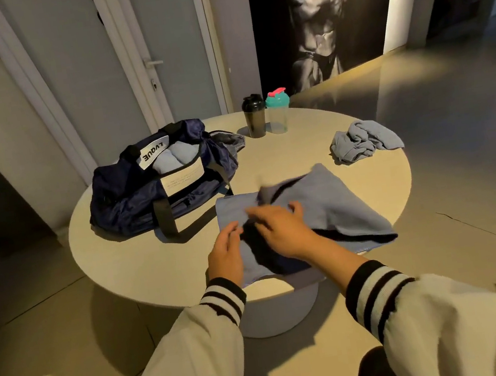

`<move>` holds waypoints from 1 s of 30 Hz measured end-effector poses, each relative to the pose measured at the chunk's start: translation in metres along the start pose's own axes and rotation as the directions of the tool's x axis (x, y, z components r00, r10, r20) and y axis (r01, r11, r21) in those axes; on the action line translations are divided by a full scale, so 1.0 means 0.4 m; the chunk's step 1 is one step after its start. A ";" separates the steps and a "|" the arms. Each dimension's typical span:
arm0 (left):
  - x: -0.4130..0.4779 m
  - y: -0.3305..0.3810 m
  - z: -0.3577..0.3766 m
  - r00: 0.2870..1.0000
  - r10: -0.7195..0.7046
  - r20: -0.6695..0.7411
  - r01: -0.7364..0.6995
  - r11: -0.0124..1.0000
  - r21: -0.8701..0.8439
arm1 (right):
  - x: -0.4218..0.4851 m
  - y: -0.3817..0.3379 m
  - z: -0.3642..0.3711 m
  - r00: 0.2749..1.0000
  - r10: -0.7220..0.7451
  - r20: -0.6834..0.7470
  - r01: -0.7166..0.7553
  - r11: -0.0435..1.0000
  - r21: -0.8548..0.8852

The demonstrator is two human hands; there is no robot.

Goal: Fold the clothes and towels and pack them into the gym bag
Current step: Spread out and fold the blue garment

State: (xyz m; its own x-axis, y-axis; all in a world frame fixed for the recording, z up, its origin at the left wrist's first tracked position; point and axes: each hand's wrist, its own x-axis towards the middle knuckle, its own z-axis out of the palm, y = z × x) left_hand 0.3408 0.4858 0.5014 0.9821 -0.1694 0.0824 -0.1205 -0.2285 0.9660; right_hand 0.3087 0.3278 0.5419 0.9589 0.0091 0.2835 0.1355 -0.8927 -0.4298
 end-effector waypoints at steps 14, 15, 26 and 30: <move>-0.007 -0.018 0.028 0.971 0.127 0.204 -0.194 0.917 0.348 | -0.101 0.014 0.068 0.999 -0.028 -0.041 0.036 0.975 0.217; -0.006 -0.022 0.028 0.967 0.131 0.220 -0.208 0.903 0.375 | -0.107 0.014 0.061 0.997 -0.007 -0.080 0.025 0.973 0.229; -0.002 -0.026 0.039 0.929 0.149 0.340 -0.347 0.671 0.655 | -0.138 0.111 0.058 0.941 0.317 -0.118 -0.333 0.929 -0.162; 0.001 -0.034 0.043 0.954 0.148 0.261 -0.281 0.748 0.601 | -0.142 0.082 0.037 0.978 0.182 -0.102 -0.186 0.982 -0.033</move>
State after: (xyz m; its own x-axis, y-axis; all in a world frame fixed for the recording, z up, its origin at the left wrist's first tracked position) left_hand 0.3402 0.4725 0.4841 0.8811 -0.4459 0.1576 -0.4530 -0.7000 0.5521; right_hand 0.2626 0.3047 0.4989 0.9372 -0.1996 0.2860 -0.0539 -0.8931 -0.4466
